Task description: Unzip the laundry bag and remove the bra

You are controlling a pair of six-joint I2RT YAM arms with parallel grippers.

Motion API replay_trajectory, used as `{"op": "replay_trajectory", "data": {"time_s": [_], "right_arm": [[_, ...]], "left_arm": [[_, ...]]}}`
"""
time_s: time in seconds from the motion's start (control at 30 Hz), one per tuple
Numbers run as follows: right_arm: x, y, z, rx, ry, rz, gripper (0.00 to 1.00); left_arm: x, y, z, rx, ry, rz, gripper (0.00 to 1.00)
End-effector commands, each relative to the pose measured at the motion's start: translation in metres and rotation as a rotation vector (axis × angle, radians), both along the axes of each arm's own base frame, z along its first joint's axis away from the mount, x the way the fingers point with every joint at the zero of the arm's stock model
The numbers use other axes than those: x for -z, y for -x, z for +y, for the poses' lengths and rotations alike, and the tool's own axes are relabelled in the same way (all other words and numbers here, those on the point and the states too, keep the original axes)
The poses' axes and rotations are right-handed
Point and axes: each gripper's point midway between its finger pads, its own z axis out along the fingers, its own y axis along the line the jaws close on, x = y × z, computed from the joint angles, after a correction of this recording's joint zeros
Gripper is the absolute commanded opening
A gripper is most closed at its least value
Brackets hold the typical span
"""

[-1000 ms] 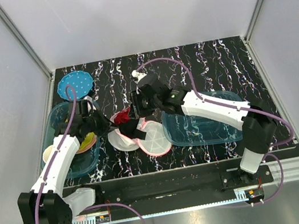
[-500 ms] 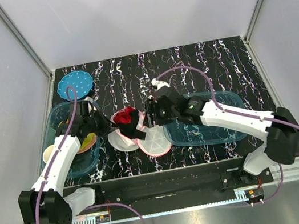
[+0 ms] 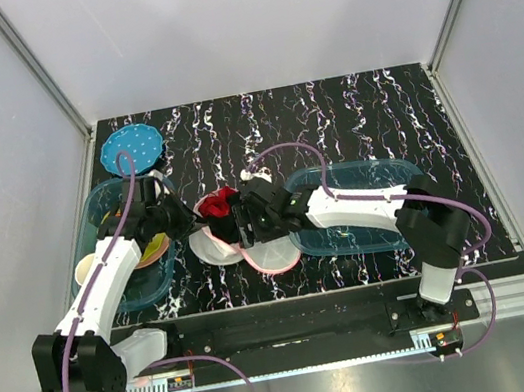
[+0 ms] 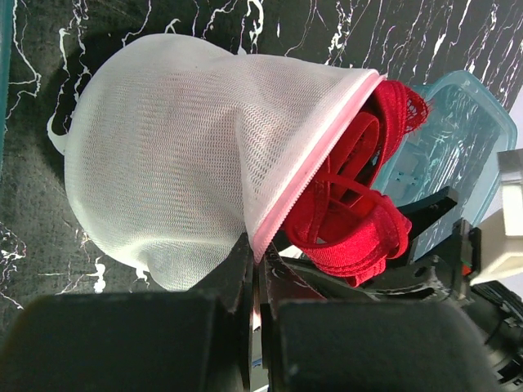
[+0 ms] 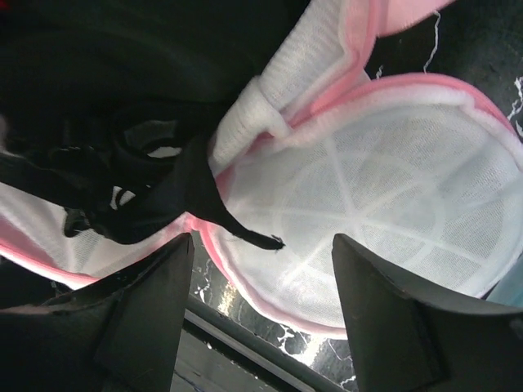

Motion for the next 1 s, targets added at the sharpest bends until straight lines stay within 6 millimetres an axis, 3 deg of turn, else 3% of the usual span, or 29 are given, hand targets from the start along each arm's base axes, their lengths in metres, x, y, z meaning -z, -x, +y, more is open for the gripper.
{"op": "replay_trajectory", "data": {"time_s": [0.0, 0.1, 0.2, 0.3, 0.33, 0.37, 0.43, 0.47, 0.53, 0.57, 0.77, 0.87, 0.97], "right_arm": [[-0.043, -0.023, 0.025, 0.029, -0.122, -0.122, 0.72], [-0.053, -0.028, 0.026, 0.049, -0.156, -0.157, 0.70], [-0.054, -0.027, 0.029, 0.043, -0.174, -0.156, 0.58], [-0.050, -0.024, 0.029, 0.038, -0.175, -0.142, 0.26], [-0.052, -0.023, 0.028, 0.041, -0.181, -0.137, 0.04], [-0.058, -0.020, 0.026, 0.038, -0.196, -0.135, 0.00], [-0.071, -0.013, 0.023, 0.026, -0.224, -0.137, 0.00], [-0.095, -0.008, 0.021, 0.017, -0.272, -0.163, 0.00], [-0.118, -0.002, 0.017, 0.005, -0.313, -0.187, 0.00], [-0.141, 0.003, 0.013, -0.007, -0.354, -0.207, 0.00], [-0.233, 0.019, -0.009, -0.055, -0.467, -0.348, 0.00], [-0.253, 0.021, -0.020, -0.049, -0.497, -0.399, 0.00], [-0.239, 0.018, -0.016, -0.052, -0.468, -0.382, 0.00]], "left_arm": [[-0.008, -0.005, 0.001, -0.003, 0.005, -0.060, 0.00], [-0.009, -0.005, 0.001, -0.002, 0.005, -0.065, 0.00], [-0.010, -0.005, 0.002, -0.005, 0.002, -0.068, 0.00], [-0.011, -0.005, 0.002, -0.005, 0.003, -0.070, 0.00], [-0.010, -0.005, 0.002, -0.007, 0.000, -0.066, 0.00], [-0.009, -0.005, 0.003, -0.006, -0.003, -0.065, 0.00], [-0.008, -0.004, 0.004, -0.012, -0.010, -0.065, 0.00], [-0.007, -0.004, 0.005, -0.017, -0.012, -0.061, 0.00], [0.000, -0.005, 0.008, -0.033, -0.026, -0.049, 0.00], [0.003, -0.006, 0.009, -0.038, -0.025, -0.041, 0.00], [0.013, -0.007, 0.011, -0.057, -0.030, -0.021, 0.00], [0.013, -0.007, 0.013, -0.066, -0.038, -0.027, 0.00], [0.011, -0.007, 0.015, -0.069, -0.048, -0.033, 0.00]]}}
